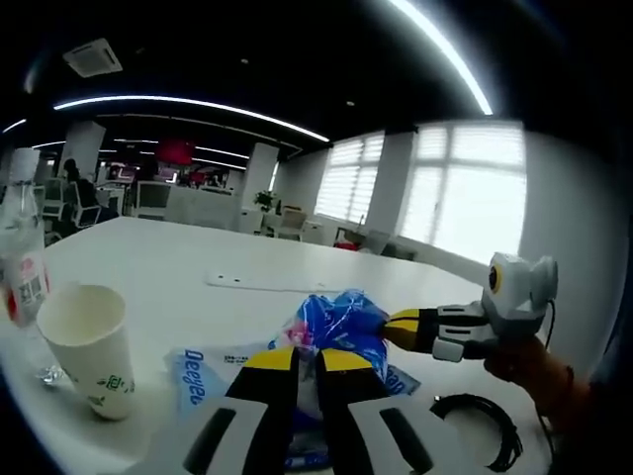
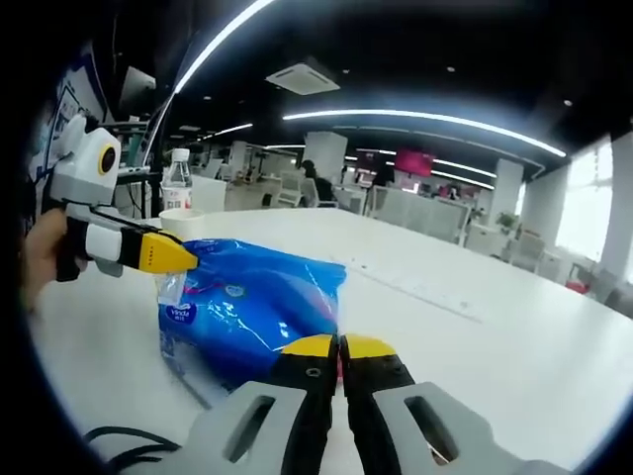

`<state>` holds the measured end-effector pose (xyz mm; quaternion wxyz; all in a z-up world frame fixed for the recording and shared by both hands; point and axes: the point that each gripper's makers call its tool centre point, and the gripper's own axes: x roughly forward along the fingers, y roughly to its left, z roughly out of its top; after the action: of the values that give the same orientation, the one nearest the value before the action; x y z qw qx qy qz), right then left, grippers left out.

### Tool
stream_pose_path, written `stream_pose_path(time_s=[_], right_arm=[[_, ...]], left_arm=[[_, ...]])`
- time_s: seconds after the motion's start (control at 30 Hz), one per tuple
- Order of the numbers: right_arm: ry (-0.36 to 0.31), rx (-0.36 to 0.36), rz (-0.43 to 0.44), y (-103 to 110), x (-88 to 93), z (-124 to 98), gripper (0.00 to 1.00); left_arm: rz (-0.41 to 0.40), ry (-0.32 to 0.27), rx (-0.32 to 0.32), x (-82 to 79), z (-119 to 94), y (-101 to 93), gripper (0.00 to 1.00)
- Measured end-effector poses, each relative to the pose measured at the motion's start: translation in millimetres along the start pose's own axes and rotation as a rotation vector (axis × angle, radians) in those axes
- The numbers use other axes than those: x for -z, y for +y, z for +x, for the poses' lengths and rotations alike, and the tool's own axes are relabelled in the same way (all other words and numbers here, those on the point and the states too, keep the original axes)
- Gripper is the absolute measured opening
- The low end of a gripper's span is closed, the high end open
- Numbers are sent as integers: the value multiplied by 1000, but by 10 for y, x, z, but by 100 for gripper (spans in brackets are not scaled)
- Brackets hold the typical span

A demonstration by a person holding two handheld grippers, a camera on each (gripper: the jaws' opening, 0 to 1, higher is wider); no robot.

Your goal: Arrange the tabletop items into an orderly group along one side of the table until the central work area is clear of visible clutter.

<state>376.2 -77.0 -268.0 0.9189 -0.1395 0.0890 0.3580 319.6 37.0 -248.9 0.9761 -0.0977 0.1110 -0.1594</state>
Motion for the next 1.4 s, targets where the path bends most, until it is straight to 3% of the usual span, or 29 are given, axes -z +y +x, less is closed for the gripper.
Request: stream_pose_path(time_s=[0.57,0.93,1.1,1.4], right_arm=[[-17,81,2,-258,-128,-348,0],[-42,147,101,-501,-157,-596,0],[-40,180,107,-598,-125,-719,0],[-60,202,207,-762,-71,-918,0]], left_arm=[[12,-9,79,-148,114,-270,4],[4,-5,138,-222,261,-527,4],[12,7,168,-195,348,-676,3],[19,28,204,-159,473,-860,3]])
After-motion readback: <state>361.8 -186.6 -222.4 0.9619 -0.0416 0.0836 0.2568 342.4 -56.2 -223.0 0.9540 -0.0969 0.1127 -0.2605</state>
